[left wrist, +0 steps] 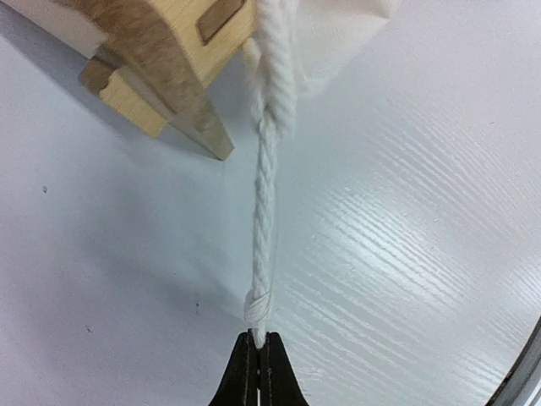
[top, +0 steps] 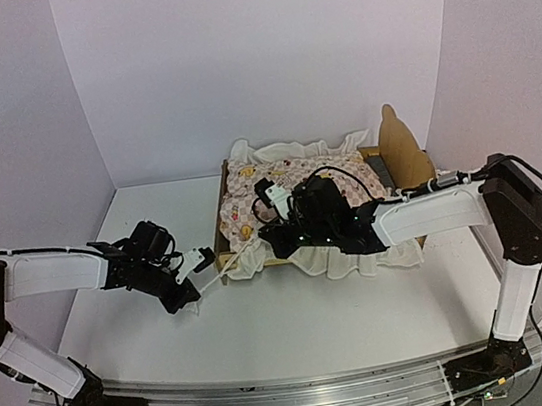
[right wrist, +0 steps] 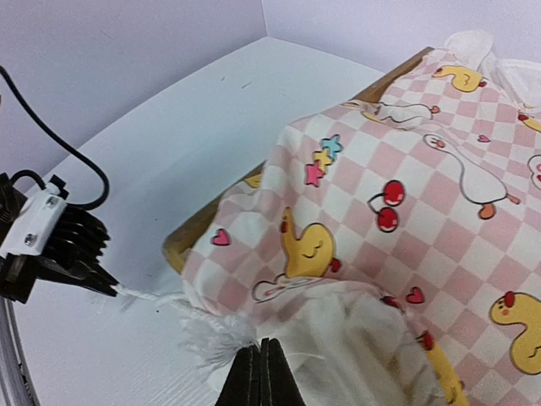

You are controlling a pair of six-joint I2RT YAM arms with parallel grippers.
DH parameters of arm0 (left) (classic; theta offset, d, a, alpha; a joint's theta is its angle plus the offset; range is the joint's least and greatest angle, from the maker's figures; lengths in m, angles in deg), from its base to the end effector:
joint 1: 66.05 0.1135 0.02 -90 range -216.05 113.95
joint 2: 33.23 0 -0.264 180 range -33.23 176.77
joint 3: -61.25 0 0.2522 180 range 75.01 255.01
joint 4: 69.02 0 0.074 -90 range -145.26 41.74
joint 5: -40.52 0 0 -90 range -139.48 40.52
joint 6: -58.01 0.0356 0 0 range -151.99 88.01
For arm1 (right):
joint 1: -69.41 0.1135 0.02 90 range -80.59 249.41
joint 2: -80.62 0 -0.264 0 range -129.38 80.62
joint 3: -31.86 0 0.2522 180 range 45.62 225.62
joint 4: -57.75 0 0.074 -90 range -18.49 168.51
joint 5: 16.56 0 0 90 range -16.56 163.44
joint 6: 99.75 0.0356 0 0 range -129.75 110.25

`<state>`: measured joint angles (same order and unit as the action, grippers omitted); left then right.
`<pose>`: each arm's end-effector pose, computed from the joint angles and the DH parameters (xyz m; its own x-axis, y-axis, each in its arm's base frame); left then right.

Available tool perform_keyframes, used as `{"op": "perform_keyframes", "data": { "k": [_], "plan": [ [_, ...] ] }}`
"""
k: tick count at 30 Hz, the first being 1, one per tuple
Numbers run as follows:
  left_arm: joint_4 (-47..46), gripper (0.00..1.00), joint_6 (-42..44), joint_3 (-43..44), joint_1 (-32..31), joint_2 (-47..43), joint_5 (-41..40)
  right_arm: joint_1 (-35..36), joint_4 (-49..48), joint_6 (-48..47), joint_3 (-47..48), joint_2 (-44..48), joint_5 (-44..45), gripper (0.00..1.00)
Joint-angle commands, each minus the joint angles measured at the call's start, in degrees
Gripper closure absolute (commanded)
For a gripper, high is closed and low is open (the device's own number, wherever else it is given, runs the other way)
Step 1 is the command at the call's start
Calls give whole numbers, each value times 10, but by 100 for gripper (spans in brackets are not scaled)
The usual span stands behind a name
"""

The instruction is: Set up the pet bed

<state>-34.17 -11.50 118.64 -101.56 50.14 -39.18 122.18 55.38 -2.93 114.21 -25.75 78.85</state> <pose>0.2156 -0.1616 0.1701 -0.4409 0.7377 -0.5112 0.8506 0.5253 0.0244 0.2607 0.3375 0.2238 -0.3095 -0.2119 -0.9270 -0.7079 0.7022 0.0758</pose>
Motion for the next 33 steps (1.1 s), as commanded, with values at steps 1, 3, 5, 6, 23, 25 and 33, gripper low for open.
{"op": "perform_keyframes", "data": {
  "k": [1,3,5,6,23,25,33],
  "plan": [
    [10,100,96,-61,42,-21,-33,-40,37,-36,63,13,24,100],
    [6,100,116,-55,47,-21,0,-53,43,-36,78,2,23,100],
    [-3,100,136,-36,47,-30,68,-54,47,-48,95,-5,13,100],
    [-18,100,142,-30,46,-36,99,-53,47,-53,103,-9,3,100],
    [-124,100,186,-99,50,28,85,-113,73,-4,208,-91,5,100],
    [-120,100,203,-101,52,30,78,-114,83,-11,214,-91,13,100],
    [-127,100,252,-133,52,19,69,-114,87,-10,205,-62,10,100]
  ]
}}
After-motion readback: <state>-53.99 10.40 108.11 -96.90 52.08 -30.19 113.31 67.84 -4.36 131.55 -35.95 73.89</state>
